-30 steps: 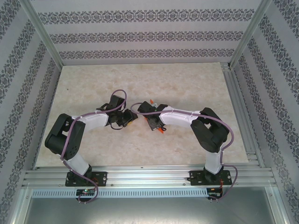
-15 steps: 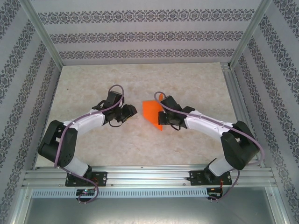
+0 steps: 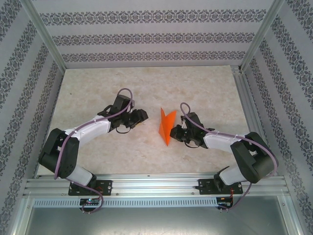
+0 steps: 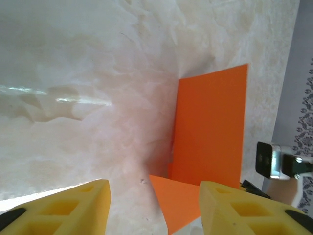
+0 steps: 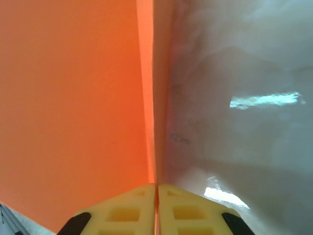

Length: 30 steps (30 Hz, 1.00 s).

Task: Fold a paper plane with a square sheet of paper (pick it up from the middle)
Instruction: Turn over the paper at the center of the table.

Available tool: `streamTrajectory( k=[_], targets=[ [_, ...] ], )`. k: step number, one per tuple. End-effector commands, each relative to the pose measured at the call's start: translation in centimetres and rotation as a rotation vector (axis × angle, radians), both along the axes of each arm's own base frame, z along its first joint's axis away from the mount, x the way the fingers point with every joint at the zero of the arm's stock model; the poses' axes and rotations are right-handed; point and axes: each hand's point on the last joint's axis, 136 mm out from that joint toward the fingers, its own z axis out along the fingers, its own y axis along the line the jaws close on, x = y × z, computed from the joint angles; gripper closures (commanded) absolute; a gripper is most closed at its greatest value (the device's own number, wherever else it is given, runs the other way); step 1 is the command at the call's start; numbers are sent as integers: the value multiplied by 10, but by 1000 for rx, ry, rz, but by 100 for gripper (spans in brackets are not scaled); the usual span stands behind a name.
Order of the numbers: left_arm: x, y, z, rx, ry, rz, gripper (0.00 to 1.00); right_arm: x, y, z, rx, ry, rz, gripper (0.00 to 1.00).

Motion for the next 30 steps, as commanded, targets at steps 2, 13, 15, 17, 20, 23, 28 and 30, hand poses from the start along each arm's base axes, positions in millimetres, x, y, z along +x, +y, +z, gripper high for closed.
streamTrajectory(
  k=[2,13,15,17,20,23,28,30],
  targets=[
    [2,-41,31,-54,-97,-137,48,1,-9,5,22,-22,-23,88],
    [-20,-105,27,-9,-80,-333,49,-6,-38,2,-94,-23,-39,74],
    [-22,-110,25,-13,-72,-346,54,-6,-40,3,-108,-28,-44,75],
    [-25,-117,25,-26,-66,-364,59,-7,-48,0,-147,-20,-60,76],
    [-31,-126,21,-9,-57,-397,57,-8,-59,-6,-192,1,-93,78],
    [-37,-131,13,53,-54,-434,57,-9,-68,-10,-217,28,-112,81],
    [-44,-139,12,119,-94,-491,61,-10,-75,-12,-217,44,-127,82],
    [-48,-143,12,133,-108,-513,65,-10,-77,-12,-213,43,-129,82]
  ],
)
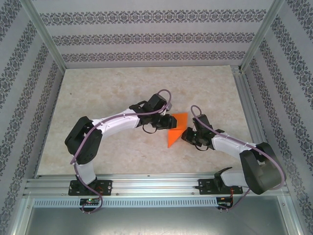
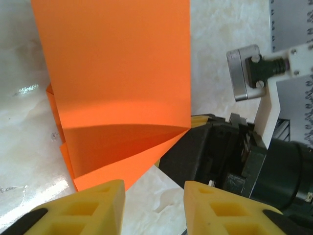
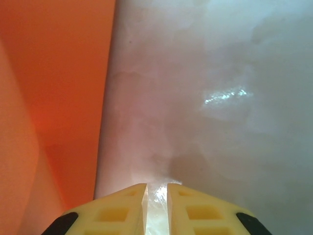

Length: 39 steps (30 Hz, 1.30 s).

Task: Fold a paper plane with a square sheet of paper (pick it up from the middle)
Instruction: Turn over the paper at the center of the table.

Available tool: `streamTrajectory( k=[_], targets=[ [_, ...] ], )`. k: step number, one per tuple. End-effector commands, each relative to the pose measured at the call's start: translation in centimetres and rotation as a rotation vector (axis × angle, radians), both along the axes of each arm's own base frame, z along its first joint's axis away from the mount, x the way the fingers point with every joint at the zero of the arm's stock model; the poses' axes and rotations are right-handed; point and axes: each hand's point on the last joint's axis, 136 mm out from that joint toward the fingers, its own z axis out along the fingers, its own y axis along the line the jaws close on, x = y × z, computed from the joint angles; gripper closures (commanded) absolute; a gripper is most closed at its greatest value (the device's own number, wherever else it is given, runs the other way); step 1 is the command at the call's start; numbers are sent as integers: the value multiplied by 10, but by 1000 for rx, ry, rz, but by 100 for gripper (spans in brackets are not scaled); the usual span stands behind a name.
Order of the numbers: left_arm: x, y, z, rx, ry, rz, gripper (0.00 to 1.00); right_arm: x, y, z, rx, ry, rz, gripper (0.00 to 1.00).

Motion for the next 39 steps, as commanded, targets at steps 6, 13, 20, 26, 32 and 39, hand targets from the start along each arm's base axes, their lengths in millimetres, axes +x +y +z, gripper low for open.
streamTrajectory(
  k=[6,13,20,26,32,39],
  targets=[
    [-17,-7,-19,105,-30,-100,87,9,-2,7,27,-49,6,82],
    [-3,-3,-49,185,-46,-55,94,12,2,9,42,-53,18,82],
    [14,-4,-74,232,-69,-10,97,13,6,8,52,-41,28,82],
    [18,-1,-94,268,-56,2,98,16,4,14,47,-51,21,80],
    [18,5,-106,291,-33,35,98,13,-7,18,19,-48,-18,74],
    [17,8,-111,253,4,62,98,17,-2,28,133,-93,-56,66]
  ],
)
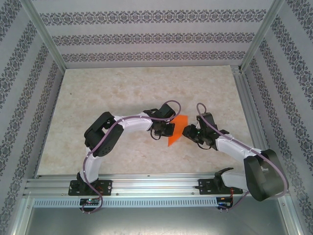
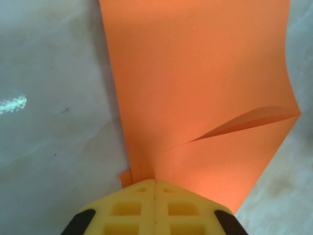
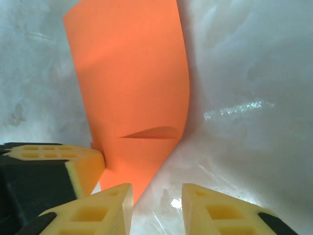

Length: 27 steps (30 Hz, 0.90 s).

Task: Fold a paper plane with a square sheet of paper (pick it up from the middle)
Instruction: Turn over the paper at the center of the table.

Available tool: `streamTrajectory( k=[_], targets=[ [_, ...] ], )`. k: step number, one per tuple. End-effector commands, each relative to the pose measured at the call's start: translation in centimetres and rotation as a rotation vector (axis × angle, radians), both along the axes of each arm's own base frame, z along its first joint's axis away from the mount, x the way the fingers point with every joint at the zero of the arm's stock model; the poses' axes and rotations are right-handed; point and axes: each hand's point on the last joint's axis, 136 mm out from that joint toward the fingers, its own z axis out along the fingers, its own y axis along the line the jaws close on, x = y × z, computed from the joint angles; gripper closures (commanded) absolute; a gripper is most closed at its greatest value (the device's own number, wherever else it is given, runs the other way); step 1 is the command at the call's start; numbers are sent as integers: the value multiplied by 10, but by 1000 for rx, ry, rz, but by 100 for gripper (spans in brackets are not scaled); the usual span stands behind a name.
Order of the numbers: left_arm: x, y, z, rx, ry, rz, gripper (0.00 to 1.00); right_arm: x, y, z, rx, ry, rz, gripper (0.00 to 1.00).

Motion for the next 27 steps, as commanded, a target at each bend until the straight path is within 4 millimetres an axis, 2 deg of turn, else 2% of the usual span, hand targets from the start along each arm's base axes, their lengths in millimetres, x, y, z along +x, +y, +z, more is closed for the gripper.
streamTrajectory(
  k=[1,7,10,16,19,21,27],
  targets=[
    [4,4,-11,-18,15,44,98,6,6,4,69,-22,-14,66],
    [4,6,-15,-81,56,78,98,18,15,-4,124,-5,-21,64],
    [4,7,-16,-101,72,89,98,22,14,-10,118,17,-42,64],
    [2,5,-15,-135,93,95,98,30,20,-11,155,-1,-42,64],
    [2,4,-12,-150,96,97,97,35,25,-9,173,-19,-28,68],
    [2,4,-9,-154,94,99,97,38,26,-7,169,-25,-21,74],
    [7,7,6,-179,73,120,96,35,18,-11,71,-3,9,88]
  ],
)
